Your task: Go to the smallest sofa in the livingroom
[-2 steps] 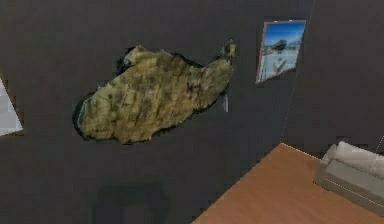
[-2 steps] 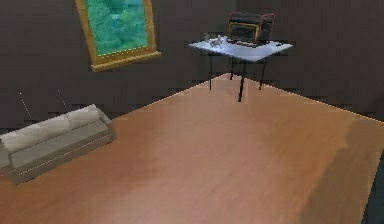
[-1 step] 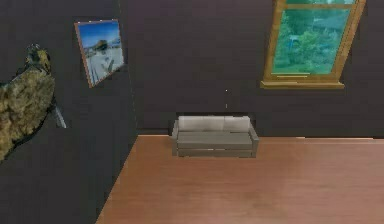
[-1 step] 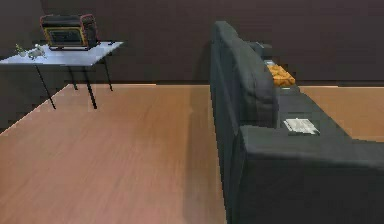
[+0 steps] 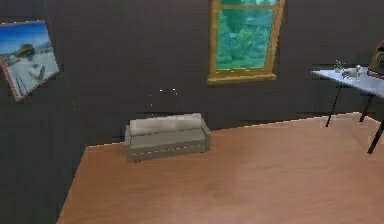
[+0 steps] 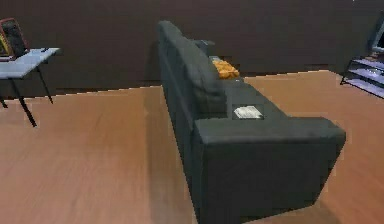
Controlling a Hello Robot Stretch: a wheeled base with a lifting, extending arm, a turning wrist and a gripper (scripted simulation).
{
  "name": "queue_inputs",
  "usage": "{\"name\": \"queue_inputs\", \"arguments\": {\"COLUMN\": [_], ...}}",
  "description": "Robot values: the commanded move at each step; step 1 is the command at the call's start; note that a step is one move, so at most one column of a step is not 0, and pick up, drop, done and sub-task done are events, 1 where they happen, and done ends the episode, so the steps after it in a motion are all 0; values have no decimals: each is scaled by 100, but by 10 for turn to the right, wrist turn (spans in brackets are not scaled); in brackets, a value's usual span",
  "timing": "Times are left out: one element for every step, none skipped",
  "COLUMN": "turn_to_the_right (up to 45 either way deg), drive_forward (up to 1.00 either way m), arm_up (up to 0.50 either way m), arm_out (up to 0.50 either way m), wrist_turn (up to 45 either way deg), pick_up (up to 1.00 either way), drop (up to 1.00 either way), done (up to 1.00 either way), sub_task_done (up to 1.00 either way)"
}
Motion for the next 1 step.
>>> {"name": "queue_inputs", "arguments": {"turn_to_the_right": [0], "drive_forward": [100], "arm_up": [0], "arm_out": [0], "wrist_turn": [0], "pick_up": [0], "drop": [0], "done": [0], "sub_task_done": [0]}}
